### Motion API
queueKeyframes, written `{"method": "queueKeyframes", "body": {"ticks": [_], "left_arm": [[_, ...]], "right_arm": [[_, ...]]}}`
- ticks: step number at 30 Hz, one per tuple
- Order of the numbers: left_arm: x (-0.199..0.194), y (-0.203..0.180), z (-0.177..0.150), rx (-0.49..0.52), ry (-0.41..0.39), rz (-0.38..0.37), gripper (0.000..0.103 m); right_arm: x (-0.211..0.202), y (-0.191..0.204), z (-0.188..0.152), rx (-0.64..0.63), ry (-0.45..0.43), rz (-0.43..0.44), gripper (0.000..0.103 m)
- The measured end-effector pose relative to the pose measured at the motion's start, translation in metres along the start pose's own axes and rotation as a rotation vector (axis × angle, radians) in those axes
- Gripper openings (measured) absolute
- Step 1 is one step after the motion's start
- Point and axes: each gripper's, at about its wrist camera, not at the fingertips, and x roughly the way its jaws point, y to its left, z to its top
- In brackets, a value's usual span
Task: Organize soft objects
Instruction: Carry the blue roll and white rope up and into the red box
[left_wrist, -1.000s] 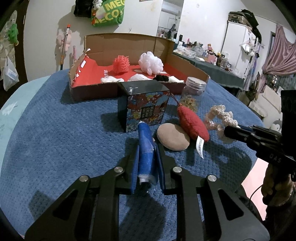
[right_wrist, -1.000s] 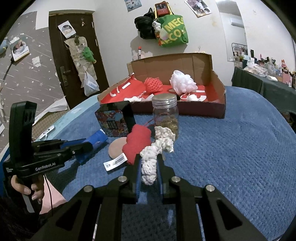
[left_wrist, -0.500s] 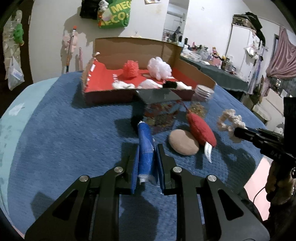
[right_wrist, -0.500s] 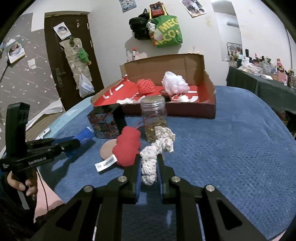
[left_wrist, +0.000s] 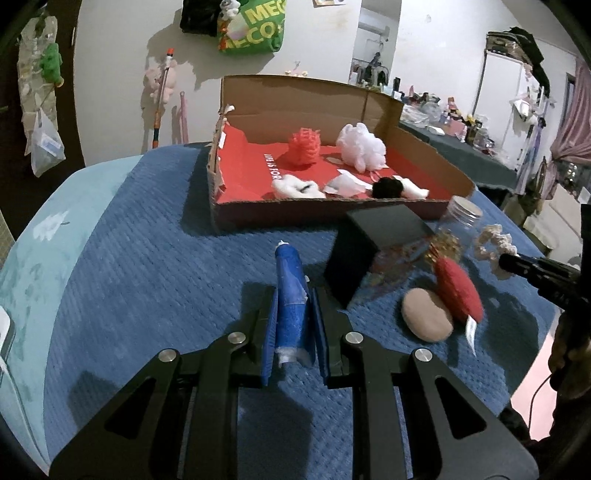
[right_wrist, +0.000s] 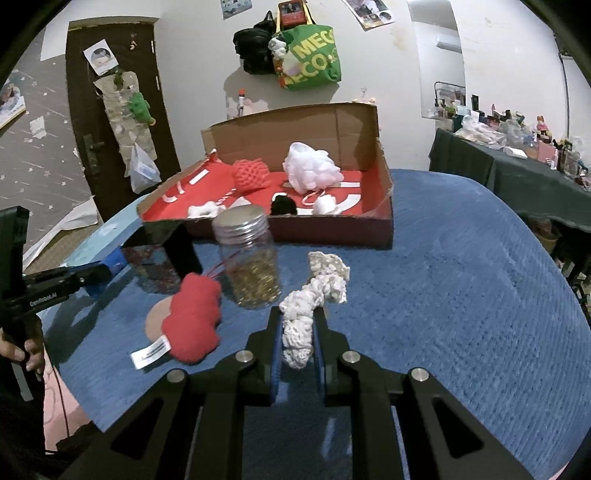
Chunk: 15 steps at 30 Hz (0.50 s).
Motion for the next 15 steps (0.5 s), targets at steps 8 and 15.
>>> {"method": "queueKeyframes", "body": {"ticks": [8,15], "left_arm": [[0.015,0.006,0.02,0.012,0.019,-0.014,0.017],[0.024,0.004,0.038,0.035,0.026,-0.022,0.017]], "right_arm": [[0.017,-0.007,0.019,-0.005,0.018,-0.016,0.016],[0.029,-0.008,0.035,-0.029,0.033,-0.017,0.016]]}}
